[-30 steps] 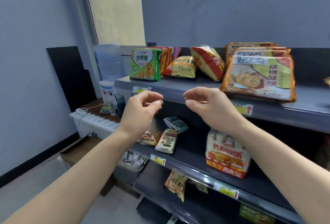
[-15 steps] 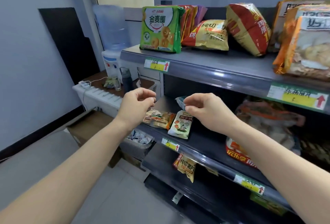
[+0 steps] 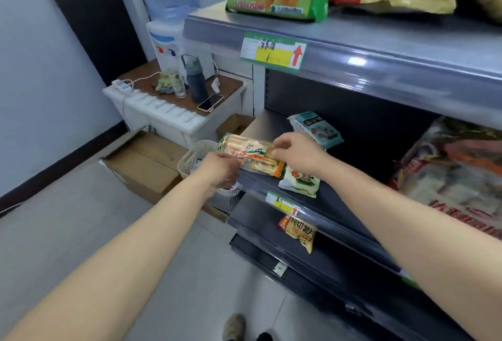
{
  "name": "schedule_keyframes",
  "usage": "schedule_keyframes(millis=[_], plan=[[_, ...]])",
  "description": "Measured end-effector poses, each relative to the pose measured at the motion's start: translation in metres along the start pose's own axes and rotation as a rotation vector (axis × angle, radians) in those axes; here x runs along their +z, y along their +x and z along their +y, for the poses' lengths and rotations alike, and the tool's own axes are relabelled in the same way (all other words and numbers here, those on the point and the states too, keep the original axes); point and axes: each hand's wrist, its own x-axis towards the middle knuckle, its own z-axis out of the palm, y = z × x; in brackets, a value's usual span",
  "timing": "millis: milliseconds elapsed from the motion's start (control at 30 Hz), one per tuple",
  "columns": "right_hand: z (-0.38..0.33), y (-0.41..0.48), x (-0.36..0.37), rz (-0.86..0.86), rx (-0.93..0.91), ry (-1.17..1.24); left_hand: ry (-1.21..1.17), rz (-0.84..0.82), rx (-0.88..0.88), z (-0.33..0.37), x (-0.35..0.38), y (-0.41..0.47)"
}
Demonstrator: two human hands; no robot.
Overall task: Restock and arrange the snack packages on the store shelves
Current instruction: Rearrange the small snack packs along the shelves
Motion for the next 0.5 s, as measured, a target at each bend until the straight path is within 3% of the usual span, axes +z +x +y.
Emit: schedule_keyframes(millis=[300,500], plan=[[-0.001,0.088,0.051,-0.046,0.288,0.004,0.170,-0.038,-0.090,0.000,-0.036,0.106],[0.011,0.121,0.078,-0.037,0.552,0.117,0.458,0.011,0.131,-0.002,-0.037,0.161]])
